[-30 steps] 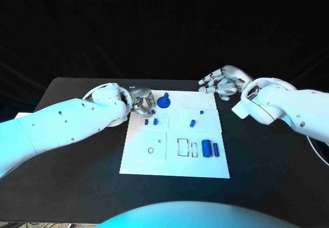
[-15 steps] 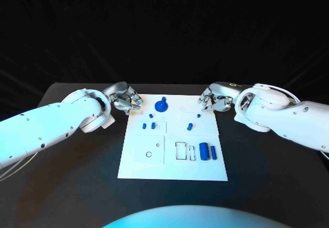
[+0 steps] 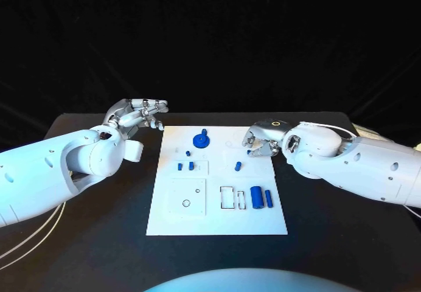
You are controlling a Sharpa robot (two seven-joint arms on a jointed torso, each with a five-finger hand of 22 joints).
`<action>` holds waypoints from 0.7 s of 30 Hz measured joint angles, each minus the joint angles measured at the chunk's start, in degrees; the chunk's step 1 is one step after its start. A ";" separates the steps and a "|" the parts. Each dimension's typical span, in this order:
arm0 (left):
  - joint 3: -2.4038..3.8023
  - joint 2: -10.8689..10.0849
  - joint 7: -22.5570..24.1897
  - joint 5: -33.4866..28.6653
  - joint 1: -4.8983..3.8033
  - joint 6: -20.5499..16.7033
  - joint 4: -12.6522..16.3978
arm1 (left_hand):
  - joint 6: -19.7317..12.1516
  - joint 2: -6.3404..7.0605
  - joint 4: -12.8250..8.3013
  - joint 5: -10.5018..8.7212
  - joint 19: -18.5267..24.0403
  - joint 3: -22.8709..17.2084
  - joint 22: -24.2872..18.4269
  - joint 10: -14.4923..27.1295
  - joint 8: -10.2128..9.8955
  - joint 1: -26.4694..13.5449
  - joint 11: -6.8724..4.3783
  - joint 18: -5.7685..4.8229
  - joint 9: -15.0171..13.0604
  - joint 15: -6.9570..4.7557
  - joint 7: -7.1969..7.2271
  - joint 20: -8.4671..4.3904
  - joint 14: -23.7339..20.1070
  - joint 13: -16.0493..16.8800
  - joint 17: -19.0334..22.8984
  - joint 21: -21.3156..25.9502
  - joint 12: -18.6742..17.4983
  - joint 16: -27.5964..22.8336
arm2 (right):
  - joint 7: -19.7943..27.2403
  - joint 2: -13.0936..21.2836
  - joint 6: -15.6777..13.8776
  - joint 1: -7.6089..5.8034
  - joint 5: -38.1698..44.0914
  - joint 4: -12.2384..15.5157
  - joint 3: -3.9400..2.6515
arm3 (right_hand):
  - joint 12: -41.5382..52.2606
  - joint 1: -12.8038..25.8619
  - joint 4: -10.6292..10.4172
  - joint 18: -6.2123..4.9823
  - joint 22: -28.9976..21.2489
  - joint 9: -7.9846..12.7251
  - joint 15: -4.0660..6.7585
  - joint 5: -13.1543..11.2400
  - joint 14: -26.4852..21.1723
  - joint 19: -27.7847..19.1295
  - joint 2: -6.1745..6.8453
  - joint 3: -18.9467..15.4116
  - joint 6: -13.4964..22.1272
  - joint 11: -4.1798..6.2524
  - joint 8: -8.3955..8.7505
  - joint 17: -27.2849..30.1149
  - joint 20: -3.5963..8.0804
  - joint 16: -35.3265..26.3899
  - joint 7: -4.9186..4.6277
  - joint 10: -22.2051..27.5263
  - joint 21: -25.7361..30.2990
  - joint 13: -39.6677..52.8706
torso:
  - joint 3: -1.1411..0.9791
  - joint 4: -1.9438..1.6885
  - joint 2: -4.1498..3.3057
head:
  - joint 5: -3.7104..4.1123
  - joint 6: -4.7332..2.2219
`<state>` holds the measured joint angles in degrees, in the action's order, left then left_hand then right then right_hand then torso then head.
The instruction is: Assemble the parts on the task board
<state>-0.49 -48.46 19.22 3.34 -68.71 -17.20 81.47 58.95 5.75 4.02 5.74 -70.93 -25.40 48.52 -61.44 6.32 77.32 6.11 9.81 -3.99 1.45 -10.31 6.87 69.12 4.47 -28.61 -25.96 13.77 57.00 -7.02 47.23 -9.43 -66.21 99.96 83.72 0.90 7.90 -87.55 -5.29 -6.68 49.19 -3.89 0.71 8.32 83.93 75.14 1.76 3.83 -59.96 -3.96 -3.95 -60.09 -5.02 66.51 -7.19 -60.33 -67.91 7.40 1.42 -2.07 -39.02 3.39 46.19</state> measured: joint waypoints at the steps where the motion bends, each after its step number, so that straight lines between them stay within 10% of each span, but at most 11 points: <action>1: -0.01 -0.10 0.43 -1.51 0.01 -0.02 0.15 | 0.00 0.00 0.00 0.00 0.00 0.00 -0.05 -0.12 0.00 0.00 0.05 0.00 0.00 0.00 0.00 0.00 0.00 0.00 0.00 0.00 0.20 0.00 | -0.11 -0.17 0.17 0.05 0.27 -0.13 0.00 | 0.00 0.00 0.07 0.00 0.00 0.00 0.00 0.00 0.00 0.00 0.00 0.23 0.00 0.00 0.00 0.00 0.00 0.00 0.00 0.00 0.00 -0.15 | 0.01 0.00 -0.01 | 0.03 -0.01; 21: -0.11 -0.85 3.17 -11.03 0.09 0.22 1.25 | 0.00 0.00 -0.17 0.00 0.00 0.17 -0.33 -0.20 0.24 0.01 0.12 0.00 -0.01 -0.20 0.00 0.00 -0.20 0.06 0.12 0.31 0.66 0.25 | -1.30 -1.37 3.07 0.46 3.39 -1.26 -0.03 | -0.03 -0.31 1.21 0.01 0.21 -0.10 0.43 -3.24 0.00 0.19 -0.31 7.86 -3.13 0.87 0.00 0.46 0.20 0.00 0.69 -3.27 0.00 -3.79 | -0.08 0.09 -0.04 | 0.51 0.54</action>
<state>-0.59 -49.31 22.39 -7.70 -68.61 -16.98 82.72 58.96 5.74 3.85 5.74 -70.93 -25.23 48.19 -61.64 6.56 77.32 6.23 9.81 -4.00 1.25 -10.32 6.87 68.92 4.53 -28.50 -25.65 14.43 57.25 -8.32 45.87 -6.36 -65.75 103.35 82.46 0.87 7.87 -87.86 -4.08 -6.67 49.40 -3.99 1.14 5.08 83.93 75.33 1.45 11.69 -63.09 -3.08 -3.96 -59.63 -4.82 66.51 -6.50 -63.60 -67.91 3.62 1.33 -1.98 -39.07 3.90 46.73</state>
